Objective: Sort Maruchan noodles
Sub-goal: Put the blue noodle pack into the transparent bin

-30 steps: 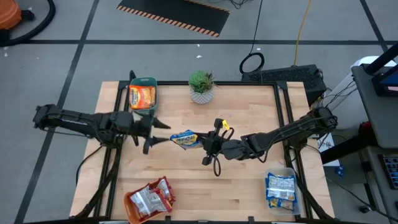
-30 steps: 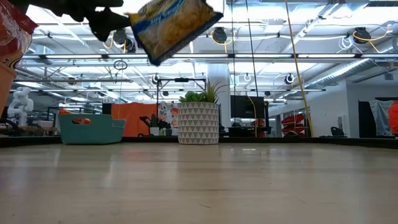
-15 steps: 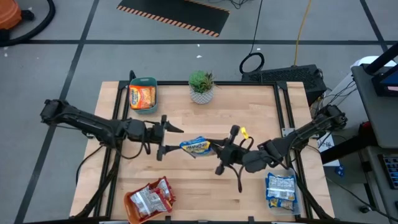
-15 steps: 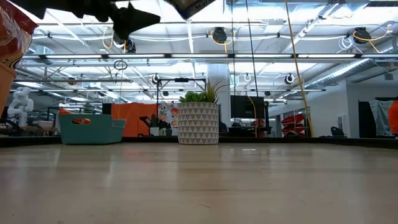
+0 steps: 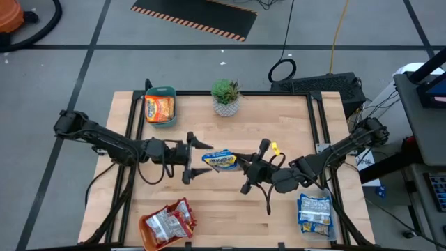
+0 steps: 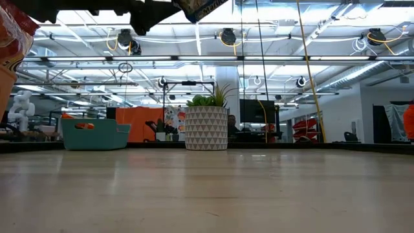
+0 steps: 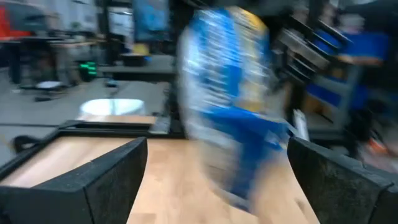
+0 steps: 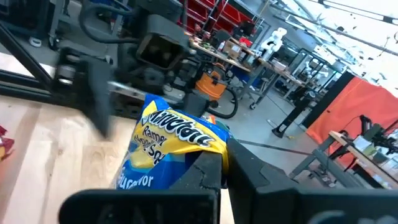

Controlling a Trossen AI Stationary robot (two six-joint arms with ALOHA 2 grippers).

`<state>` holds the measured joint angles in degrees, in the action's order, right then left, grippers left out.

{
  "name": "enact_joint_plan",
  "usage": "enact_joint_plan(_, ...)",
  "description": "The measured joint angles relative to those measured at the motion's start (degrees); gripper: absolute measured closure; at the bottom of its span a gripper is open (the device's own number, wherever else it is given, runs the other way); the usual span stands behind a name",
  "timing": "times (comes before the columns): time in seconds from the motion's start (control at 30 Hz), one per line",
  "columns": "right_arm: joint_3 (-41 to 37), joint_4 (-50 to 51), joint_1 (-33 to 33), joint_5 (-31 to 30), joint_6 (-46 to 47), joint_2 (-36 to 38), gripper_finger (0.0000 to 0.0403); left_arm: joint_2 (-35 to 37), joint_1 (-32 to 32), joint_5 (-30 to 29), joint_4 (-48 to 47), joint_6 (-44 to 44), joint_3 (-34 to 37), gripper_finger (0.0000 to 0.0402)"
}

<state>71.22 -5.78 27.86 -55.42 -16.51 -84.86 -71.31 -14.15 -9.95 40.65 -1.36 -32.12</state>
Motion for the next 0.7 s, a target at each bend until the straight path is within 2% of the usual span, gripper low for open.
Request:
enact_joint_plan(0.23, 0.02, -1.0, -0.94, 0.3, 4.17, -0.35, 0.0403, 0.0, 0.58, -0.09, 0.41, -1.77, 0.0, 0.0011)
enact_joint_plan(0.47, 0.07, -5.05, -2.8, 7.7, 5.2, -1.53, 0.0403, 0.02, 0.52, 1.91, 2.35, -2.07, 0.0, 0.0011)
enact_joint_plan(0.7, 0.07, -6.32, -4.28, 7.85, 3.91, -3.06, 0.0403, 0.02, 0.54, 2.25, 2.97, -3.62, 0.0, 0.0013)
